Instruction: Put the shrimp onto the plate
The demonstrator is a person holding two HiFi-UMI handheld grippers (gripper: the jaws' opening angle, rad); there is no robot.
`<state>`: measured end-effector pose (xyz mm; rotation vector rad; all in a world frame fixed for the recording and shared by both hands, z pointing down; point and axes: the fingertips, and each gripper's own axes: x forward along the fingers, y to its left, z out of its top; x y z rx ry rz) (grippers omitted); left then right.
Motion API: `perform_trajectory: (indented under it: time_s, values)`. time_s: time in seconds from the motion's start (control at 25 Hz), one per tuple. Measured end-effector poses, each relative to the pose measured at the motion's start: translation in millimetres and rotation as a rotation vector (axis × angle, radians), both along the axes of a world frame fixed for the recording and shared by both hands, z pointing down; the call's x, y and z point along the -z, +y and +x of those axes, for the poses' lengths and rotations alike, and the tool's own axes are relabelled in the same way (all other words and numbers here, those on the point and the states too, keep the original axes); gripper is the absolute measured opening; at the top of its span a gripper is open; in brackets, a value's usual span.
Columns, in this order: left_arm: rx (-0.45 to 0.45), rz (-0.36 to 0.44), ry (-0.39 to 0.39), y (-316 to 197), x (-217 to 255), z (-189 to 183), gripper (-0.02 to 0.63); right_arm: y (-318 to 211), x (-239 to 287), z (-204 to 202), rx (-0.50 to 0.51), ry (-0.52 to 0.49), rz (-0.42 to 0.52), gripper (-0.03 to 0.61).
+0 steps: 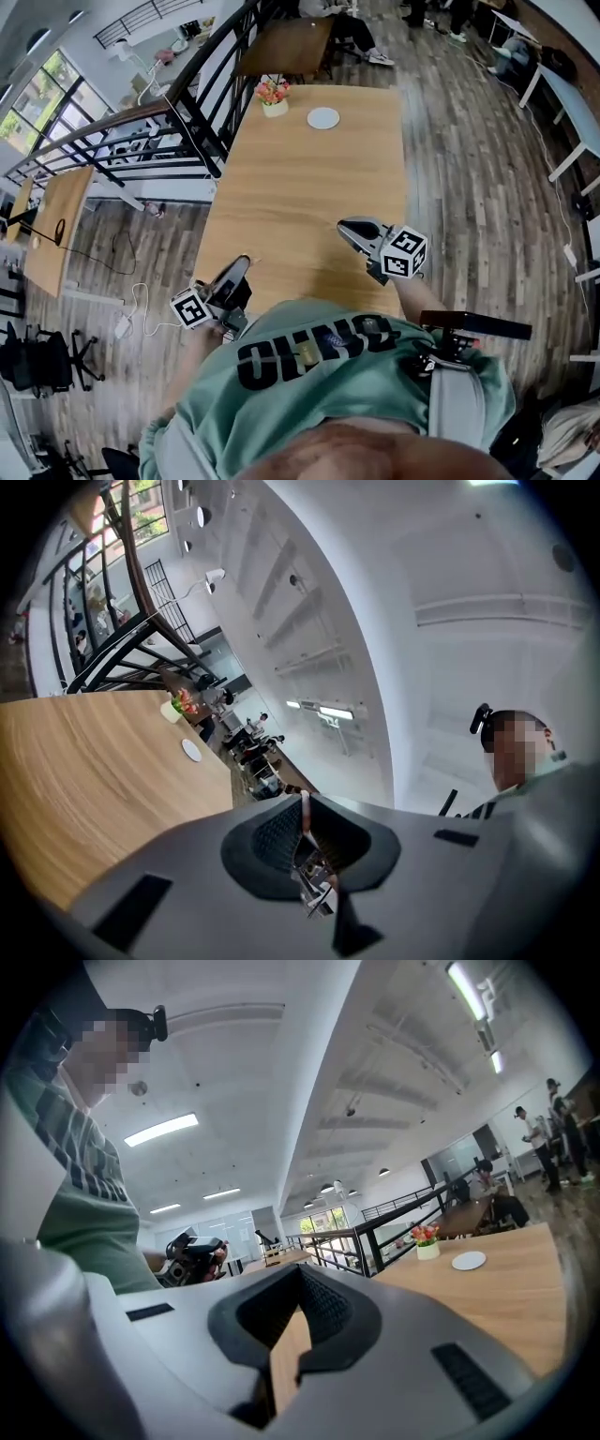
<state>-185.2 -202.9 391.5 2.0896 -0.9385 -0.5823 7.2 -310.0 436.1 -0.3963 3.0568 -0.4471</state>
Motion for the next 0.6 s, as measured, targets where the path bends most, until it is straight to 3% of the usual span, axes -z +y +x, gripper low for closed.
perform_trajectory:
  time_s: [0.28, 0.44, 0.6]
  values:
    - [-0.063, -0.065, 0.026, -42.8, -13.5, 14.4, 0.029, -17.2, -39.8, 20.5, -0.071, -0.029, -0.107, 0.008]
    - [-0.155, -0.068, 0.041, -66.2, -25.2, 9.4, 0.029, -25.4, -39.8, 23.2, -0.157, -0.016, -0.087, 0.008]
    - [-0.265, -0.047, 0.082, -95.2, -32.1, -18.2, 0.029, -31.4, -42.2, -2.5, -0.249, 0.033, -0.08, 0.008]
